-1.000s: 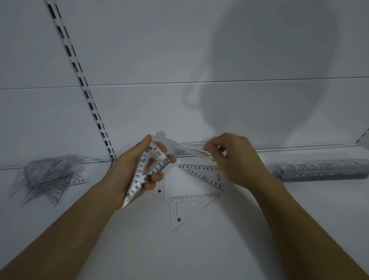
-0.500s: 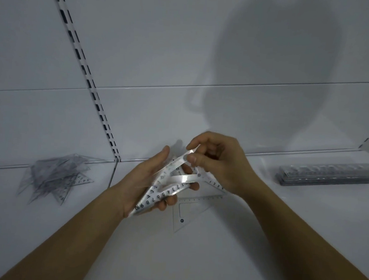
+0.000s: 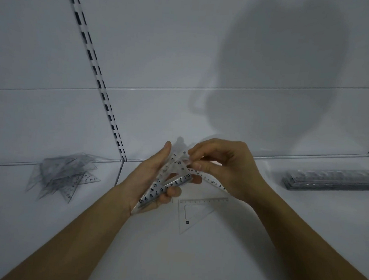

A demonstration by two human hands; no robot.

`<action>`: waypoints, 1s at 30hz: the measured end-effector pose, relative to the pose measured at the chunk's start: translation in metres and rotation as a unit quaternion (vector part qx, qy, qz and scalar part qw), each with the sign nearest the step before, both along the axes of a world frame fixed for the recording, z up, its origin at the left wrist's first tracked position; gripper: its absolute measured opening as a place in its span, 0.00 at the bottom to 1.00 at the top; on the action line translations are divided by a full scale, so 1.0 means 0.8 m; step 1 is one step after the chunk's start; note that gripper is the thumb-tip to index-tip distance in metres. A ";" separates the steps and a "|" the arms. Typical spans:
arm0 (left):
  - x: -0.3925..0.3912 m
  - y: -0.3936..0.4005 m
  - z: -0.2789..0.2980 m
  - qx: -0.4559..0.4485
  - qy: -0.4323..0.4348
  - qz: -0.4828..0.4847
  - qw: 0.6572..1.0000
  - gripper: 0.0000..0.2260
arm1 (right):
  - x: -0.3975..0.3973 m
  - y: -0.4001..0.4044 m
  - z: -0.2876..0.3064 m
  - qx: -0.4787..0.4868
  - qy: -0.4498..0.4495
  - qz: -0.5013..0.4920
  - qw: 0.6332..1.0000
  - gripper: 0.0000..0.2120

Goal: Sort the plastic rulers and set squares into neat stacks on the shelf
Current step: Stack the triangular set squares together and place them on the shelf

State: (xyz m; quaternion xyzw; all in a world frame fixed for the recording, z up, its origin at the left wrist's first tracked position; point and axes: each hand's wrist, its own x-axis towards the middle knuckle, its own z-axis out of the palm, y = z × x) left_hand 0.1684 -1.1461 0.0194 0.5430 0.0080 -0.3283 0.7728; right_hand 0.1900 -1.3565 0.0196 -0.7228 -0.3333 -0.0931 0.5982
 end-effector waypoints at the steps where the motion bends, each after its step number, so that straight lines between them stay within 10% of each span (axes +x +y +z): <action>1: 0.001 0.001 0.000 -0.016 0.008 0.005 1.000 0.33 | 0.001 0.001 -0.004 -0.041 -0.011 -0.006 0.999 0.05; 10: 0.002 0.001 -0.005 -0.057 0.006 0.037 0.998 0.15 | 0.013 -0.009 -0.012 -0.202 -0.035 -0.144 0.968 0.07; 16: 0.002 0.003 -0.005 -0.056 0.001 0.078 0.995 0.08 | 0.023 -0.035 -0.019 -0.483 0.099 -0.191 0.849 0.32; 30: 0.001 -0.011 -0.006 -0.057 0.009 0.074 0.996 0.10 | 0.044 -0.032 -0.042 -0.421 0.067 -0.255 0.868 0.13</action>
